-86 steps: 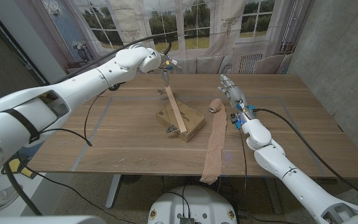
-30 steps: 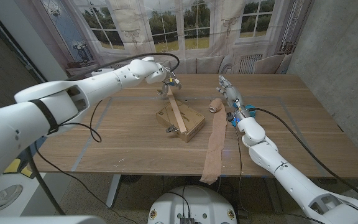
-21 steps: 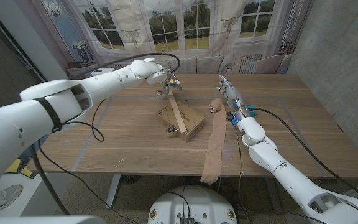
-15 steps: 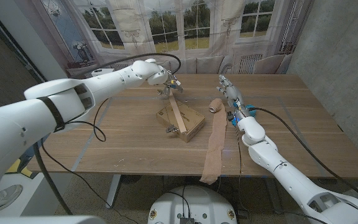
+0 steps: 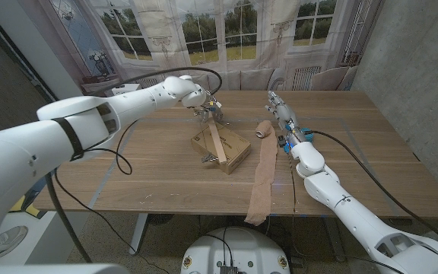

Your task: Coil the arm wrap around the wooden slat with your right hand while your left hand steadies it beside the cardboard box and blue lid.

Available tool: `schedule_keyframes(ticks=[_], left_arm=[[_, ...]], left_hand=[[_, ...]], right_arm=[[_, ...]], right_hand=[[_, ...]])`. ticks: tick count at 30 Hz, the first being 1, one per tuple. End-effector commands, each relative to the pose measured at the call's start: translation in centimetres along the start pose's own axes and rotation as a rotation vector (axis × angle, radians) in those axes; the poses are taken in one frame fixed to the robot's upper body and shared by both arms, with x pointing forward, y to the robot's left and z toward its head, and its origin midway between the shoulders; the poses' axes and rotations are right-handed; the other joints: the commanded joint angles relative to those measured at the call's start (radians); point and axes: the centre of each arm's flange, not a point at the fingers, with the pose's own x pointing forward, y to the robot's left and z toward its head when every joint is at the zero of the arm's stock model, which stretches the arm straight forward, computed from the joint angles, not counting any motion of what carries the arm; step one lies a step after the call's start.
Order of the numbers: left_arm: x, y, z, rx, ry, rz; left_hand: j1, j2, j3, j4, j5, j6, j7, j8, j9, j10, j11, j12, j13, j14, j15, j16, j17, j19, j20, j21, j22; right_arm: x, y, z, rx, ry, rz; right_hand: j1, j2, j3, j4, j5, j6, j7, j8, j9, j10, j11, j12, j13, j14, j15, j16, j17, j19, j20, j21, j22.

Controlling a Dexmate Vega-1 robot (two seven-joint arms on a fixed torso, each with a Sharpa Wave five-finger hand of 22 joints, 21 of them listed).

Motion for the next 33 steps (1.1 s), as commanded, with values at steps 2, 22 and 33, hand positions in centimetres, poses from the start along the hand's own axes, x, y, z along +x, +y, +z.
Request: schedule_keyframes(ticks=[2, 22, 33], left_arm=[[0.5, -0.6, 0.6, 0.001, -0.011, 0.021], [-1.5, 0.8, -0.5, -0.023, 0.088, 0.191], [-4.1, 1.3, -1.1, -0.113, 0.177, 0.435]], left_hand=[[0.0, 0.057, 0.045, 0.018, -0.022, 0.136, 0.001, 0.029, -0.019, 0.126, 0.008, 0.027, -0.019, 0.123, -0.164, 0.017, 0.007, 0.066, -0.026, 0.034, 0.011], [0.027, 0.078, 0.363, 0.197, -0.038, 0.575, 0.092, 0.179, -0.01, 0.542, 0.012, 0.202, 0.147, 0.675, -0.187, 0.233, 0.235, 0.282, 0.009, 0.341, 0.123], [0.029, 0.075, 0.314, 0.182, -0.075, 0.555, 0.134, 0.143, 0.058, 0.524, 0.057, 0.341, 0.393, 0.803, -0.166, 0.465, 0.575, 0.436, -0.053, 0.677, 0.267]], right_arm=[[0.6, -0.1, -0.1, -0.002, 0.001, 0.011], [0.6, -0.4, 0.5, -0.008, -0.008, 0.021], [-0.3, -0.5, 1.0, -0.012, -0.016, 0.019]], right_hand=[[-0.003, 0.0, 0.001, -0.004, 0.003, 0.006, 0.004, 0.003, 0.005, 0.013, 0.005, 0.003, 0.003, 0.008, 0.002, 0.005, 0.003, 0.009, 0.001, -0.008, 0.005], [-0.005, 0.0, 0.0, -0.004, 0.003, 0.007, 0.003, 0.003, 0.006, 0.013, 0.005, 0.002, 0.004, 0.011, 0.002, 0.005, 0.004, 0.011, 0.0, -0.011, 0.005], [-0.006, 0.0, 0.0, -0.005, 0.003, 0.008, -0.001, 0.003, 0.006, 0.014, 0.008, 0.002, 0.004, 0.011, 0.002, 0.004, 0.004, 0.012, 0.0, -0.013, 0.005]])
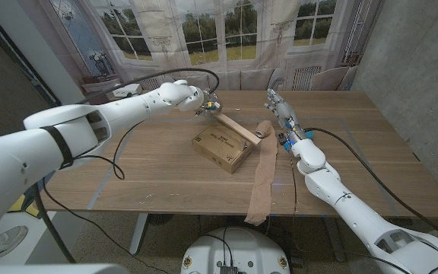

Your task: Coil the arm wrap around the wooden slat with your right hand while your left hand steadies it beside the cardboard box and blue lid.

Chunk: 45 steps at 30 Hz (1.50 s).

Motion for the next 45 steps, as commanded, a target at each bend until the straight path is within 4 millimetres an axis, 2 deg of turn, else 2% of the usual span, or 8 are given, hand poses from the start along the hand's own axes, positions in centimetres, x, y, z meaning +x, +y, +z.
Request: schedule_keyframes(ticks=[1, 7, 14, 21, 24, 28, 40, 45], left_arm=[[-2.4, 1.5, -1.3, -0.079, 0.12, 0.253], [-3.4, 1.6, -1.2, -0.118, 0.164, 0.363], [-5.0, 1.5, -1.1, -0.161, 0.211, 0.478], [-6.4, 1.3, -1.1, -0.193, 0.254, 0.531], [-7.1, 1.0, -1.2, -0.21, 0.287, 0.553], [-7.8, 0.6, -1.4, -0.229, 0.326, 0.583], [-10.2, -1.0, -2.4, -0.281, 0.527, 0.767], [-10.8, -1.8, -2.8, -0.336, 0.561, 0.835]], left_hand=[[-0.002, 0.034, 0.022, 0.08, -0.003, -0.003, 0.021, -0.019, 0.042, -0.018, 0.022, 0.066, 0.199, 0.308, -0.21, 0.117, 0.177, 0.105, -0.121, 0.236, 0.067], [-0.025, 0.035, 0.035, 0.116, 0.024, -0.011, 0.014, -0.017, 0.102, -0.03, 0.022, 0.17, 0.36, 0.291, -0.204, 0.191, 0.343, 0.096, -0.126, 0.352, 0.099], [-0.031, 0.034, 0.055, 0.126, 0.044, -0.034, 0.017, 0.013, 0.179, -0.034, 0.026, 0.248, 0.506, 0.298, -0.215, 0.257, 0.489, 0.079, -0.129, 0.465, 0.135], [-0.034, 0.033, 0.068, 0.131, 0.052, -0.039, 0.018, 0.034, 0.214, -0.033, 0.027, 0.273, 0.562, 0.292, -0.216, 0.271, 0.536, 0.068, -0.131, 0.503, 0.141], [-0.036, 0.033, 0.072, 0.132, 0.054, -0.037, 0.02, 0.044, 0.227, -0.03, 0.026, 0.283, 0.581, 0.291, -0.216, 0.278, 0.55, 0.065, -0.13, 0.517, 0.142], [-0.037, 0.032, 0.078, 0.132, 0.056, -0.036, 0.02, 0.054, 0.242, -0.029, 0.025, 0.282, 0.586, 0.29, -0.215, 0.284, 0.563, 0.064, -0.131, 0.534, 0.142], [-0.041, 0.029, 0.09, 0.132, 0.058, -0.033, 0.019, 0.077, 0.276, -0.016, 0.022, 0.285, 0.597, 0.303, -0.215, 0.305, 0.576, 0.069, -0.132, 0.573, 0.138], [-0.043, 0.028, 0.095, 0.132, 0.058, -0.031, 0.017, 0.086, 0.289, -0.014, 0.021, 0.286, 0.603, 0.306, -0.216, 0.312, 0.577, 0.07, -0.137, 0.587, 0.135]], right_arm=[[-0.9, -0.2, 0.6, -0.007, -0.007, -0.001], [-1.5, -0.2, 0.9, -0.012, -0.01, -0.002], [-2.2, 0.0, 1.5, -0.044, -0.006, -0.01], [-3.1, 0.3, 2.2, -0.128, 0.016, -0.04], [-3.5, 0.3, 2.6, -0.175, 0.035, -0.054], [-3.9, 0.3, 3.0, -0.229, 0.062, -0.072], [-4.3, 0.2, 3.3, -0.391, 0.186, -0.086], [-3.7, 0.3, 3.5, -0.473, 0.245, -0.065]], right_hand=[[-0.006, 0.0, 0.0, -0.005, 0.003, 0.008, -0.001, 0.003, 0.006, 0.009, 0.002, 0.002, 0.004, 0.009, 0.0, 0.004, 0.003, 0.012, 0.0, -0.003, 0.005], [-0.006, 0.001, 0.0, -0.005, 0.003, 0.009, -0.001, 0.004, 0.006, 0.009, 0.001, 0.002, 0.004, 0.009, 0.0, 0.004, 0.003, 0.013, -0.001, -0.003, 0.005], [-0.006, 0.001, 0.001, -0.006, 0.003, 0.01, -0.001, 0.004, 0.006, 0.01, 0.001, 0.002, 0.004, 0.009, 0.0, 0.003, 0.003, 0.014, -0.001, -0.004, 0.005], [0.004, 0.007, 0.006, -0.013, 0.004, 0.024, 0.002, 0.009, 0.006, 0.014, 0.002, 0.003, 0.003, 0.011, -0.001, 0.002, 0.002, 0.016, -0.003, -0.007, 0.005], [0.023, 0.016, 0.017, -0.024, 0.003, 0.04, 0.001, 0.014, 0.006, 0.016, 0.001, 0.003, 0.003, 0.014, -0.004, 0.003, 0.001, 0.019, -0.005, -0.009, 0.005], [0.107, 0.047, 0.063, -0.077, -0.002, 0.051, -0.007, 0.016, 0.006, 0.022, -0.003, 0.003, 0.003, 0.018, -0.012, 0.001, 0.0, 0.031, -0.013, -0.016, 0.004], [0.178, 0.062, 0.1, -0.118, 0.005, 0.066, -0.01, 0.018, 0.007, 0.022, -0.006, 0.001, 0.003, 0.021, -0.017, 0.0, -0.001, 0.039, -0.018, -0.022, 0.004], [0.242, 0.081, 0.137, -0.138, 0.021, 0.071, -0.011, 0.017, 0.007, 0.022, -0.01, 0.0, 0.003, 0.023, -0.019, -0.001, -0.001, 0.044, -0.021, -0.026, 0.004]])
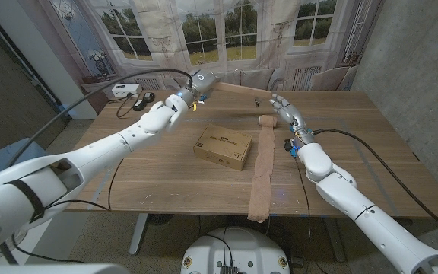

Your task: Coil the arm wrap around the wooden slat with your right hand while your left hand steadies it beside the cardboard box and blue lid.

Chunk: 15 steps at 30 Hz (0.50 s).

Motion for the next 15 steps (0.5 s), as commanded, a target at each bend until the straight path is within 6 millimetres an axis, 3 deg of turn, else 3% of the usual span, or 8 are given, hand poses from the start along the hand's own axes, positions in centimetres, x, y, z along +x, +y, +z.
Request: schedule_keyframes(ticks=[1, 15], left_arm=[[-2.0, 0.0, -2.1, -0.081, 0.144, 0.165], [-3.8, -0.5, -4.9, -0.322, 0.216, 0.222]], left_hand=[[-0.036, 0.028, 0.114, 0.103, 0.007, 0.007, -0.004, 0.012, 0.011, 0.024, -0.011, 0.159, 0.605, 0.012, -0.025, 0.009, 0.004, 0.003, -0.055, 0.011, -0.001], [-0.042, 0.026, 0.125, 0.102, 0.007, 0.006, -0.004, 0.029, 0.038, 0.031, -0.016, 0.159, 0.612, 0.013, -0.025, 0.022, 0.005, -0.001, -0.064, 0.037, -0.011]], right_arm=[[0.3, -0.1, 0.7, -0.187, 0.113, 0.014], [4.7, 0.4, 2.8, -0.43, 0.195, 0.086]], right_hand=[[0.056, 0.013, 0.035, -0.015, 0.019, 0.008, -0.004, 0.004, 0.002, 0.004, -0.006, 0.0, 0.003, 0.007, -0.005, -0.001, 0.001, 0.012, -0.005, -0.005, 0.004], [0.156, 0.018, 0.083, -0.019, 0.035, -0.014, -0.021, -0.005, 0.004, -0.019, -0.032, -0.006, 0.004, 0.011, -0.021, -0.001, 0.0, 0.026, -0.018, -0.007, 0.004]])
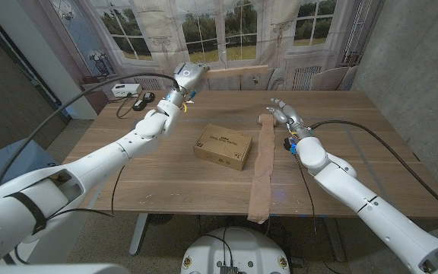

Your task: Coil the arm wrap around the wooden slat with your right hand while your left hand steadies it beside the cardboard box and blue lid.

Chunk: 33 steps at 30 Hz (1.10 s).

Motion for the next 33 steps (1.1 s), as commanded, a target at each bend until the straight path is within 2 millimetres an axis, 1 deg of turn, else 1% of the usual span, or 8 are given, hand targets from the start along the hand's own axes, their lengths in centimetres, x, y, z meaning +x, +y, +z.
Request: schedule_keyframes(ticks=[1, 5, 7, 10, 19, 25, 30, 33], left_arm=[[-1.4, 0.2, -2.5, -0.189, 0.087, 0.057], [-1.6, 0.0, -3.1, -0.223, 0.093, 0.03], [-1.6, 0.0, -3.3, -0.232, 0.087, 0.009], [-1.4, 0.2, -3.8, -0.254, 0.082, -0.029], [-0.6, 1.0, -5.1, -0.282, 0.078, -0.126], [-0.5, 1.1, -5.4, -0.283, 0.076, -0.16], [-0.5, 1.2, -5.5, -0.28, 0.081, -0.178], [-0.5, 1.3, -5.7, -0.28, 0.084, -0.19]], left_hand=[[-0.022, 0.027, 0.118, 0.109, 0.007, 0.006, -0.004, 0.009, 0.012, 0.03, -0.016, 0.159, 0.613, 0.009, -0.022, 0.007, 0.003, -0.001, -0.065, 0.013, -0.002], [-0.024, 0.027, 0.122, 0.108, 0.007, 0.005, -0.004, 0.013, 0.019, 0.029, -0.017, 0.16, 0.618, 0.009, -0.022, 0.011, 0.003, -0.002, -0.068, 0.02, -0.006], [-0.025, 0.026, 0.123, 0.108, 0.007, 0.005, -0.004, 0.015, 0.022, 0.028, -0.015, 0.159, 0.618, 0.009, -0.022, 0.012, 0.003, -0.002, -0.069, 0.023, -0.007], [-0.027, 0.026, 0.127, 0.108, 0.007, 0.006, -0.003, 0.02, 0.03, 0.033, -0.015, 0.154, 0.61, 0.008, -0.022, 0.015, 0.003, -0.005, -0.071, 0.029, -0.011], [-0.031, 0.025, 0.135, 0.107, 0.007, 0.005, 0.001, 0.021, 0.034, 0.031, -0.012, 0.155, 0.617, 0.003, -0.021, 0.021, 0.003, -0.009, -0.072, 0.044, -0.021], [-0.033, 0.025, 0.138, 0.107, 0.007, 0.007, 0.001, 0.02, 0.032, 0.031, -0.008, 0.152, 0.615, 0.001, -0.021, 0.024, 0.002, -0.012, -0.072, 0.052, -0.027], [-0.035, 0.025, 0.141, 0.106, 0.007, 0.007, 0.001, 0.02, 0.032, 0.032, -0.008, 0.153, 0.618, 0.0, -0.021, 0.027, 0.002, -0.014, -0.072, 0.058, -0.031], [-0.036, 0.025, 0.143, 0.106, 0.007, 0.008, 0.003, 0.02, 0.032, 0.033, -0.009, 0.153, 0.619, 0.0, -0.021, 0.029, 0.002, -0.015, -0.072, 0.062, -0.034]], right_arm=[[3.0, -0.5, 2.3, -0.193, 0.058, 0.044], [4.3, -0.3, 3.2, -0.292, 0.088, 0.063], [4.8, -0.2, 3.5, -0.315, 0.096, 0.075], [5.3, 0.1, 3.8, -0.368, 0.119, 0.078], [6.4, 1.0, 4.5, -0.533, 0.174, 0.084], [7.2, 1.3, 4.9, -0.625, 0.21, 0.102], [7.8, 1.5, 5.0, -0.684, 0.244, 0.126], [8.1, 1.7, 5.0, -0.72, 0.286, 0.154]], right_hand=[[0.036, -0.003, 0.019, -0.001, 0.007, -0.011, -0.004, -0.006, 0.005, -0.011, -0.007, -0.004, 0.005, 0.002, -0.005, -0.001, 0.0, 0.012, -0.004, 0.0, 0.004], [0.059, -0.015, 0.024, -0.003, 0.004, -0.024, 0.003, -0.009, 0.005, -0.021, -0.002, -0.005, 0.005, 0.0, 0.001, -0.002, 0.0, 0.011, 0.004, -0.002, 0.004], [0.073, -0.032, 0.023, -0.003, -0.002, -0.039, 0.003, -0.011, 0.006, -0.032, -0.003, -0.006, 0.006, -0.006, 0.005, -0.004, 0.001, 0.006, 0.012, -0.006, 0.004], [0.083, -0.044, 0.021, -0.001, -0.007, -0.051, 0.0, -0.014, 0.006, -0.043, -0.004, -0.007, 0.006, -0.012, 0.011, -0.006, 0.001, -0.001, 0.015, -0.01, 0.004], [0.116, -0.054, 0.025, 0.0, -0.016, -0.07, -0.009, -0.013, 0.007, -0.064, -0.014, -0.008, 0.007, -0.027, 0.01, -0.009, 0.002, -0.007, 0.018, -0.014, 0.004], [0.137, -0.059, 0.028, 0.002, -0.022, -0.084, -0.016, -0.014, 0.007, -0.082, -0.019, -0.009, 0.007, -0.046, 0.013, -0.012, 0.002, -0.014, 0.02, -0.018, 0.004], [0.145, -0.063, 0.028, 0.002, -0.024, -0.089, -0.02, -0.013, 0.008, -0.084, -0.021, -0.008, 0.007, -0.048, 0.014, -0.011, 0.002, -0.017, 0.026, -0.019, 0.004], [0.151, -0.067, 0.028, 0.003, -0.027, -0.089, -0.033, -0.012, 0.008, -0.08, -0.023, -0.004, 0.008, -0.047, 0.012, -0.009, 0.002, -0.015, 0.028, -0.018, 0.005]])
